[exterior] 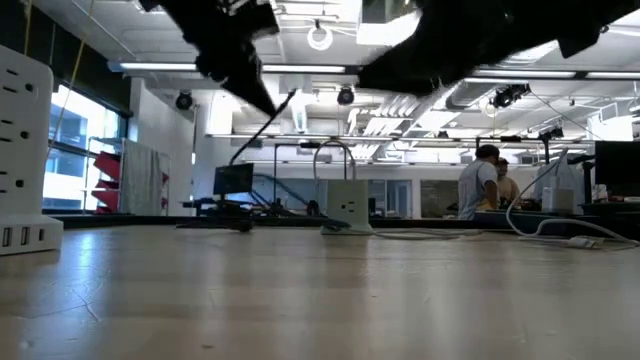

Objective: Insert USB
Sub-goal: Insert the black charger cable into the white outlet extension

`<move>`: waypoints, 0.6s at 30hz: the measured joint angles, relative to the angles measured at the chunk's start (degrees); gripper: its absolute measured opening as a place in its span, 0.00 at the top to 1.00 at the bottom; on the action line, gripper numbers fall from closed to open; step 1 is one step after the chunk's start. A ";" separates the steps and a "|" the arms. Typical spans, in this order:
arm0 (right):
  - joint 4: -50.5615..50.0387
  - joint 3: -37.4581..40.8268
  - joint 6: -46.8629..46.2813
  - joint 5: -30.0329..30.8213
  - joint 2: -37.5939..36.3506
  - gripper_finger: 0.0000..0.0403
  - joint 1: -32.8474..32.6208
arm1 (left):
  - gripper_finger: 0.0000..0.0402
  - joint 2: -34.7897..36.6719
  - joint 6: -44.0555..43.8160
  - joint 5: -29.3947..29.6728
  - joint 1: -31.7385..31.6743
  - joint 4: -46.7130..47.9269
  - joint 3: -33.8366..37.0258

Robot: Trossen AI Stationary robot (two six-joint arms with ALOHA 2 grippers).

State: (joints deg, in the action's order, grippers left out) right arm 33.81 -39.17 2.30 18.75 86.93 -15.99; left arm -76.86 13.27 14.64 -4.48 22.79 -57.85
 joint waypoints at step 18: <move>19.50 -0.49 2.65 2.75 8.93 0.52 0.72 | 1.00 5.12 -15.61 11.26 20.86 -27.34 12.94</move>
State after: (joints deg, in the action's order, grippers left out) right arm 53.31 -39.66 4.95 21.50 95.86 -15.27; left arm -71.75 -2.34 25.89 16.38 -4.54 -44.91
